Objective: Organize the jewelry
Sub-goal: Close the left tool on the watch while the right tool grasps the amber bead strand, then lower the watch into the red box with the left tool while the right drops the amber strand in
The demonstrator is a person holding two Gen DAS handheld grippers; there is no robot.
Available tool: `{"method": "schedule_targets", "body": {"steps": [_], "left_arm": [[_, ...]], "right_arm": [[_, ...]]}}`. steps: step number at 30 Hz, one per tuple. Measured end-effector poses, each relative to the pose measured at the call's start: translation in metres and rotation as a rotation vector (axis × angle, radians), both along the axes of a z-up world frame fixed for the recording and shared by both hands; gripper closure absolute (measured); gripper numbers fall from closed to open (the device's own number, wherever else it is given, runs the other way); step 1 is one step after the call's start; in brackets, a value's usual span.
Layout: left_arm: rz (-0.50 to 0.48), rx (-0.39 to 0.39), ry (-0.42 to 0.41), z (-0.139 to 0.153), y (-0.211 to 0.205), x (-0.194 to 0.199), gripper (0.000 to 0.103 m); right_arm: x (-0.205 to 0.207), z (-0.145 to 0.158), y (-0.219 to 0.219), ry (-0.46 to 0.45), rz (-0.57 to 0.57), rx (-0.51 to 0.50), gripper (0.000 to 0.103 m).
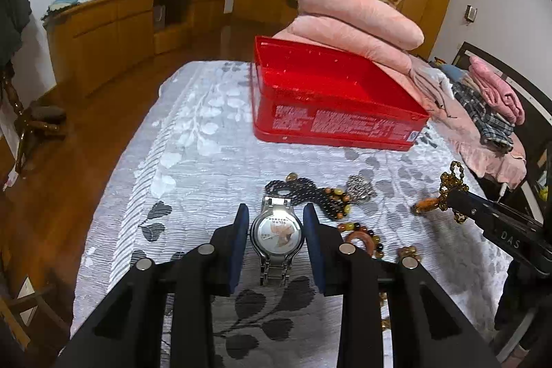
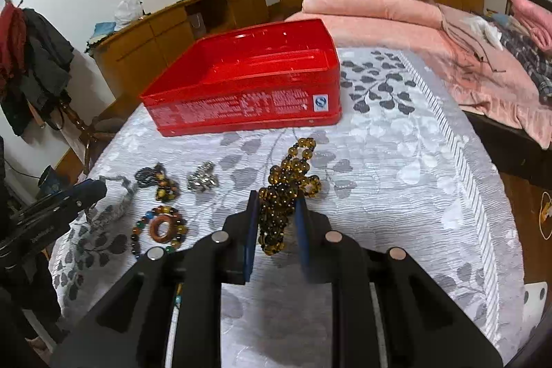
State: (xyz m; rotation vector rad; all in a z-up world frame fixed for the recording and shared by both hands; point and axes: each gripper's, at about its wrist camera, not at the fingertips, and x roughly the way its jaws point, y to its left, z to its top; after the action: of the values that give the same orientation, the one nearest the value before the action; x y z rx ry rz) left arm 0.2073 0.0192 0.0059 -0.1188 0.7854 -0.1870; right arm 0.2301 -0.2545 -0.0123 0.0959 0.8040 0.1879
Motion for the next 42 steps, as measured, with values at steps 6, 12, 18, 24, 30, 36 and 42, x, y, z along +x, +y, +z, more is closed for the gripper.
{"method": "schedule_targets", "body": {"steps": [6, 12, 18, 24, 30, 36, 42], "left_arm": [[-0.012, -0.014, -0.038, 0.013, -0.003, -0.01, 0.071], [-0.016, -0.02, -0.068, 0.024, -0.005, -0.015, 0.071], [-0.022, -0.024, -0.095, 0.034, -0.008, -0.015, 0.071], [-0.02, -0.029, -0.115, 0.044, -0.011, -0.008, 0.071], [-0.02, -0.033, -0.142, 0.055, -0.015, 0.004, 0.071], [-0.017, -0.034, -0.159, 0.065, -0.021, 0.022, 0.071], [-0.016, -0.037, -0.168, 0.075, -0.028, 0.044, 0.071]], "right_arm": [[-0.009, 0.013, 0.001, -0.032, 0.011, 0.0, 0.084], [-0.014, 0.023, 0.005, -0.058, 0.022, 0.0, 0.084], [-0.013, 0.032, 0.007, -0.075, 0.029, -0.001, 0.084], [-0.006, 0.039, 0.008, -0.09, 0.032, 0.0, 0.084], [0.004, 0.048, 0.008, -0.107, 0.03, 0.009, 0.084], [0.019, 0.058, 0.009, -0.12, 0.031, 0.013, 0.084], [0.037, 0.065, 0.01, -0.125, 0.031, 0.028, 0.084]]}}
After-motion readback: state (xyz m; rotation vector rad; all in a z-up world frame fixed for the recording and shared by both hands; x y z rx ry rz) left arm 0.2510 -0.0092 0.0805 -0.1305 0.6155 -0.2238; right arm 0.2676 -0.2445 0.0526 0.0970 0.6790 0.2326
